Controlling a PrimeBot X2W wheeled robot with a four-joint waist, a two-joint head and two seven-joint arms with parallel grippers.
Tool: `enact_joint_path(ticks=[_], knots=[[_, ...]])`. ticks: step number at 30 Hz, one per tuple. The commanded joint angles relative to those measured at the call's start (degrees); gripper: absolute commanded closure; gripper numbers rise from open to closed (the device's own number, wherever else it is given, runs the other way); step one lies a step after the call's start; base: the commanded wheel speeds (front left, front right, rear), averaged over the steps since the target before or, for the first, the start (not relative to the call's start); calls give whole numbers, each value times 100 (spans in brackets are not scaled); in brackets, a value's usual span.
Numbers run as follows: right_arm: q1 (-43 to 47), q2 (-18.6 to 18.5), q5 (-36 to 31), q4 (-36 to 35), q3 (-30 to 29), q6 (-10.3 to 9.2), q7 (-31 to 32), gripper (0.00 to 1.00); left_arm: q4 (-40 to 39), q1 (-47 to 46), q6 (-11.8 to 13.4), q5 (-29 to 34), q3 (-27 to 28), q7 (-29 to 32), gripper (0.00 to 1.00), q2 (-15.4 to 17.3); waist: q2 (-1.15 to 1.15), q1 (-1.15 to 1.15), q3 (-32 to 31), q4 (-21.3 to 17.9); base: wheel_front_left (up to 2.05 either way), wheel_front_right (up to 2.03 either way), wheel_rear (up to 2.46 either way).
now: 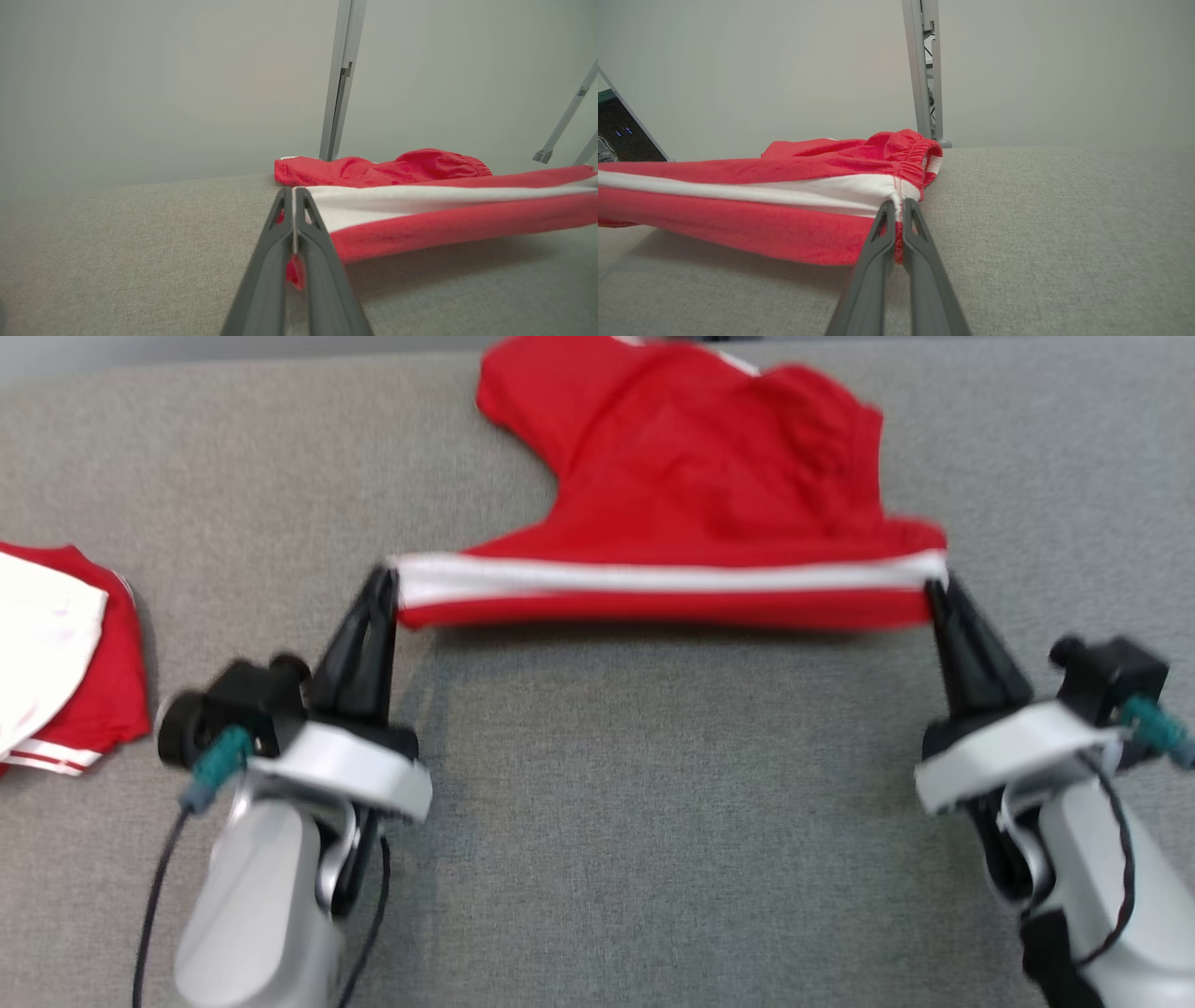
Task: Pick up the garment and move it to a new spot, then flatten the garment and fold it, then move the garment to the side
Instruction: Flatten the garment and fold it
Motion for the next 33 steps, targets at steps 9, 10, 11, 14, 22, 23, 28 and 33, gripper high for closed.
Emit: enact_joint_path(ticks=[9,10,11,14,22,23,28,33], knots=[[1626,187,-23,42,-48,-4,-12,100,-24,1584,107,-440,-78,-3,100,27,0,0,-1291,-61,0,0,0],[1767,193,-33,60,-3,-4,-12,100,5,1752,96,-399,-125,-3,100,25,0,0,-1404,-69,0,0,0],[1905,205,-38,90,28,-4,-12,100,13,1907,89,-387,-140,-3,100,25,0,0,-1523,-81,0,0,0],[2357,235,-8,118,79,-4,-12,100,21,2419,121,-422,-102,-3,100,27,0,0,-1842,-94,0,0,0],[3113,190,66,-32,119,-9,-12,100,-84,3221,136,-356,24,-3,100,31,0,0,-2123,-118,0,0,0],[3193,169,86,-74,118,-10,-12,100,-126,3278,135,-356,64,-4,100,32,0,0,-2131,-126,0,0,0],[3299,144,182,-274,-14,-17,-11,100,-404,3114,79,-218,178,-8,100,36,0,0,-1983,-224,0,0,0],[2743,324,269,-363,-198,-15,-12,100,-372,2156,-16,110,14,-7,100,48,0,0,-1549,-341,0,0,0]])
